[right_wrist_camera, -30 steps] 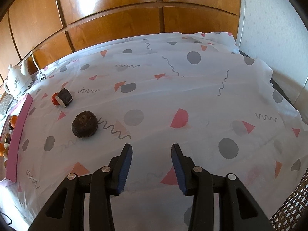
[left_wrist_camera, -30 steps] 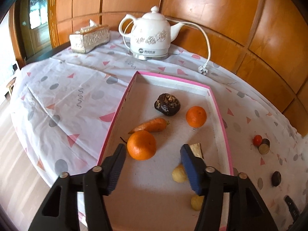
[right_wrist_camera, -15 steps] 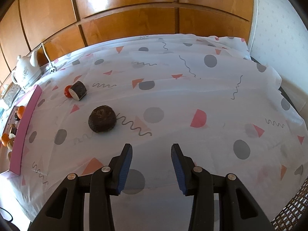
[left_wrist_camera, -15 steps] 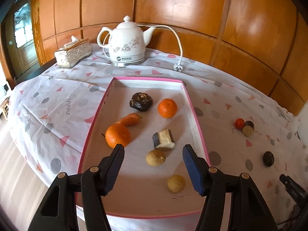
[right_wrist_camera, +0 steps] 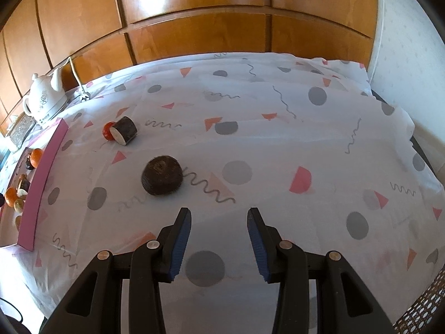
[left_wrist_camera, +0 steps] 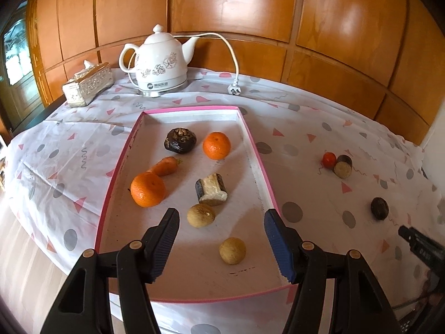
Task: Organize fruits
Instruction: 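Withdraw the left tool from the tray, then move the right tool to the dark round root and grasp it, then carry the dark root with the right tool into the tray and release, then withdraw the right tool from the tray toward the remaining produce, then move the left tool to the red tomato and grasp it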
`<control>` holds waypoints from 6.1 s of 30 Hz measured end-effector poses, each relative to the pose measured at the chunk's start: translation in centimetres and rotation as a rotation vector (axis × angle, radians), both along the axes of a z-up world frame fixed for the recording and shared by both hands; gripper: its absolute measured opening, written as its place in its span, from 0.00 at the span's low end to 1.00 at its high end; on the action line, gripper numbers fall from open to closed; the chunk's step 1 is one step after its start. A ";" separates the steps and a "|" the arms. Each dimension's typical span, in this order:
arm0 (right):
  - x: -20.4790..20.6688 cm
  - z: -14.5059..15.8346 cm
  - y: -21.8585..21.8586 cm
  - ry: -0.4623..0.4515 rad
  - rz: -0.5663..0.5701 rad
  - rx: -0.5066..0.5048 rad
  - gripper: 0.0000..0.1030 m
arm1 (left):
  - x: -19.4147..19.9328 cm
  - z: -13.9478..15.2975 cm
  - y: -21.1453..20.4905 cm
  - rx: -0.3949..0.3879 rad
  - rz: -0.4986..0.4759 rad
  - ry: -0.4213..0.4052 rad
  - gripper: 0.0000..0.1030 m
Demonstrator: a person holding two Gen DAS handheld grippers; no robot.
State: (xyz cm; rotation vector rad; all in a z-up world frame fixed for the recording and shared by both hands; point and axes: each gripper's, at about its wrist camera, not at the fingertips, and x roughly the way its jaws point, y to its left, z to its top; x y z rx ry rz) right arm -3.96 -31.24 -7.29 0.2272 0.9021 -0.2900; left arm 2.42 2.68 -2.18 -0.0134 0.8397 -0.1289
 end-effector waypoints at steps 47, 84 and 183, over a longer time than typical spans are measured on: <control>9.4 -2.0 3.3 0.163 0.257 -0.048 0.60 | -1.4 -1.1 9.7 -0.161 0.345 0.026 0.77; 9.5 4.4 20.0 -0.018 0.718 0.064 0.41 | -2.7 -0.1 10.5 -0.158 0.382 -0.008 0.80; -2.0 -0.5 -7.0 0.007 -0.203 0.012 0.45 | 7.8 0.1 -13.5 -0.021 -0.338 0.140 0.38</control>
